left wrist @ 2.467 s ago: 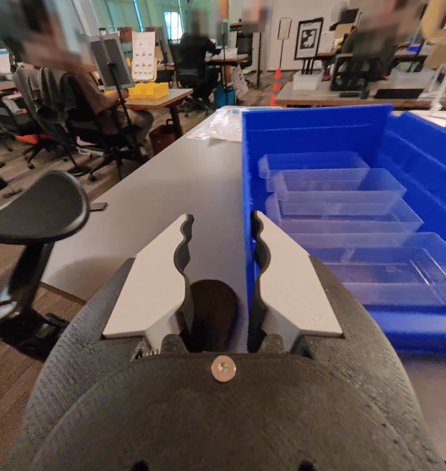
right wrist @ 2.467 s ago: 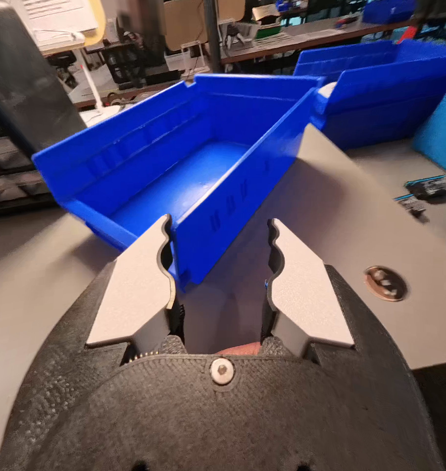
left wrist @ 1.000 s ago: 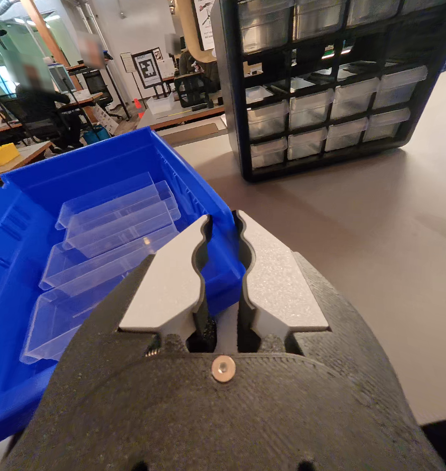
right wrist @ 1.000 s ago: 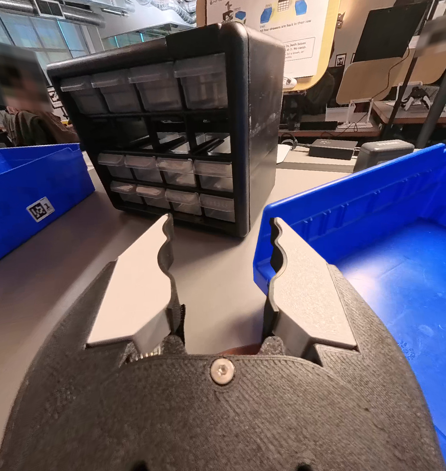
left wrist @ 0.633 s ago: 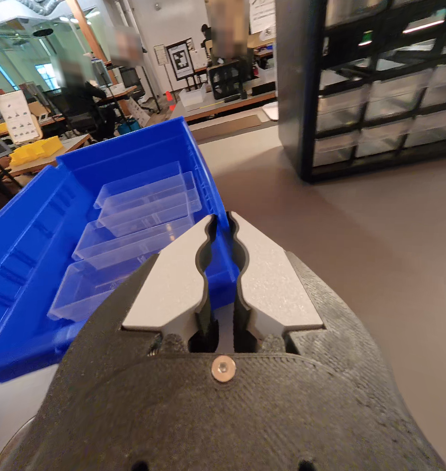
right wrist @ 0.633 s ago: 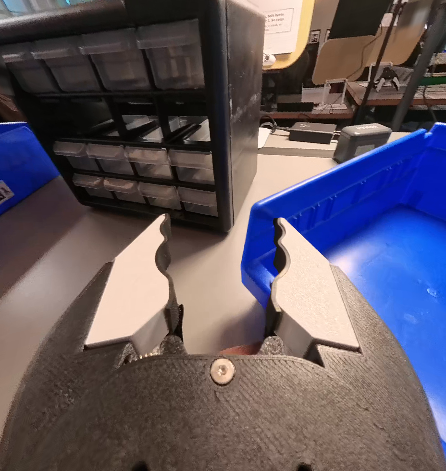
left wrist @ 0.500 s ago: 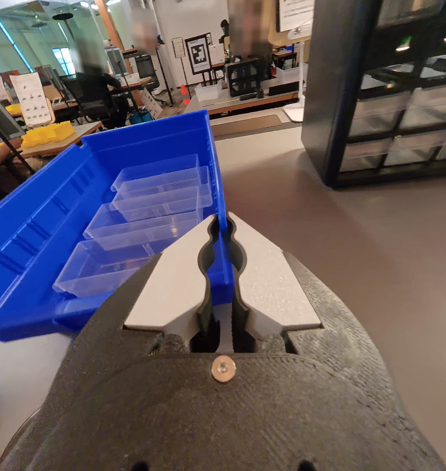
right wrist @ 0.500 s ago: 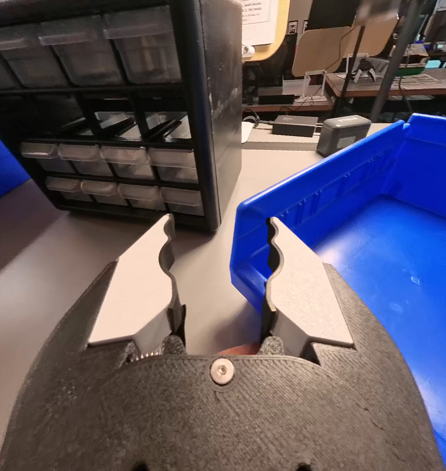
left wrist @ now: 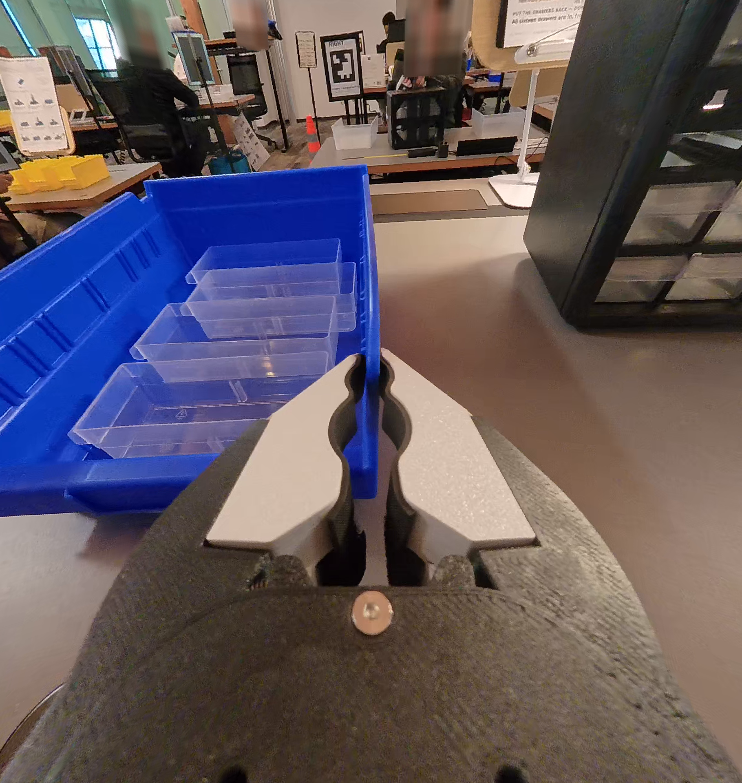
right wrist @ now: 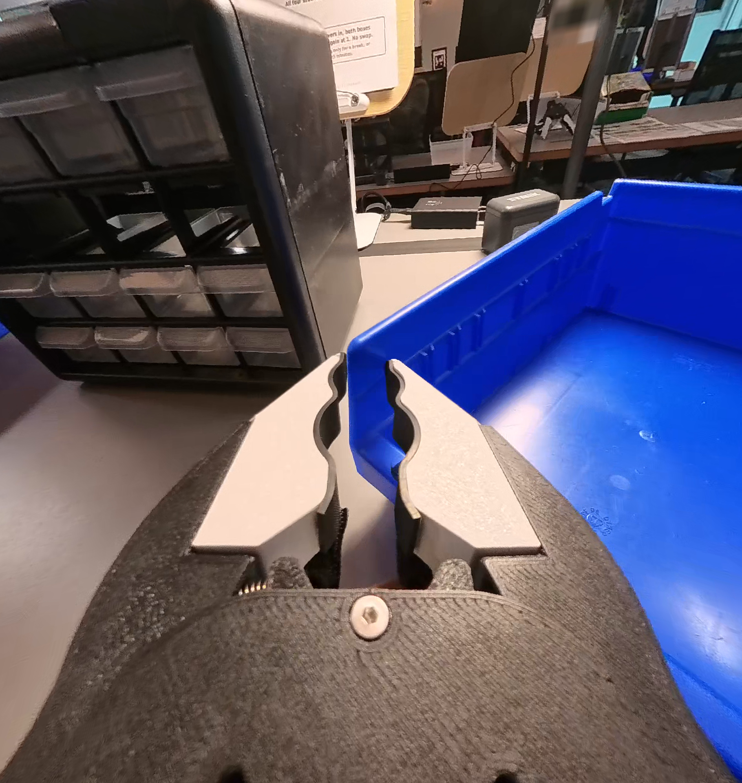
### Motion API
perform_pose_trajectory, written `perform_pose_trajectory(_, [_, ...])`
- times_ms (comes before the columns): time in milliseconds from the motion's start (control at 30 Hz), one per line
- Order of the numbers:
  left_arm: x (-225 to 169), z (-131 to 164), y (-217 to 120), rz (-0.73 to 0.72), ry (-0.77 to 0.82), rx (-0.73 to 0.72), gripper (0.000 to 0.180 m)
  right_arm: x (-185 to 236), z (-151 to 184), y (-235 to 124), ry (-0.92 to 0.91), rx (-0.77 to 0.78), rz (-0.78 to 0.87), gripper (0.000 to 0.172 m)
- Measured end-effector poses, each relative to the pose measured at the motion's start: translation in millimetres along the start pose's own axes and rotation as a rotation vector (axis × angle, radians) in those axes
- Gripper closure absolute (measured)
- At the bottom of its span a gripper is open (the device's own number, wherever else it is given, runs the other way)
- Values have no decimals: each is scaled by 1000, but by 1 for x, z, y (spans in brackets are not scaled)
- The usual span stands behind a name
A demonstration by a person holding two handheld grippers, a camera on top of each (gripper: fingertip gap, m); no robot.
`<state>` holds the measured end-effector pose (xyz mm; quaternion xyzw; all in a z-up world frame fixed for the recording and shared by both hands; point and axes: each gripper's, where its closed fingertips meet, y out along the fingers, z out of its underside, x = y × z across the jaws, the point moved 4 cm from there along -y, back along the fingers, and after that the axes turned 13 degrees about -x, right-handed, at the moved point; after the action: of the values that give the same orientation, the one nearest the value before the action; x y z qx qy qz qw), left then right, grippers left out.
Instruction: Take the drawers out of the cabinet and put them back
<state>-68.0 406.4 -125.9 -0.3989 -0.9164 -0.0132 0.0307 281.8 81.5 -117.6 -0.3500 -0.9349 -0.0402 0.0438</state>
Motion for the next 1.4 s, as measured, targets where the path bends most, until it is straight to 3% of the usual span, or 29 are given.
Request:
perform_pose_trajectory(600, [3,0,1,17,-19,-2,177,-56,-9,-67,-113,6,-32,161])
perform_pose_trajectory(1200, [40,2,15,14,10,-3,177,-103,-14,-61,-99,24,-76,161])
perform_pose_trajectory(1400, [40,-2,13,47,-24,-40,177,-101,-17,-71,-77,3,-101,155])
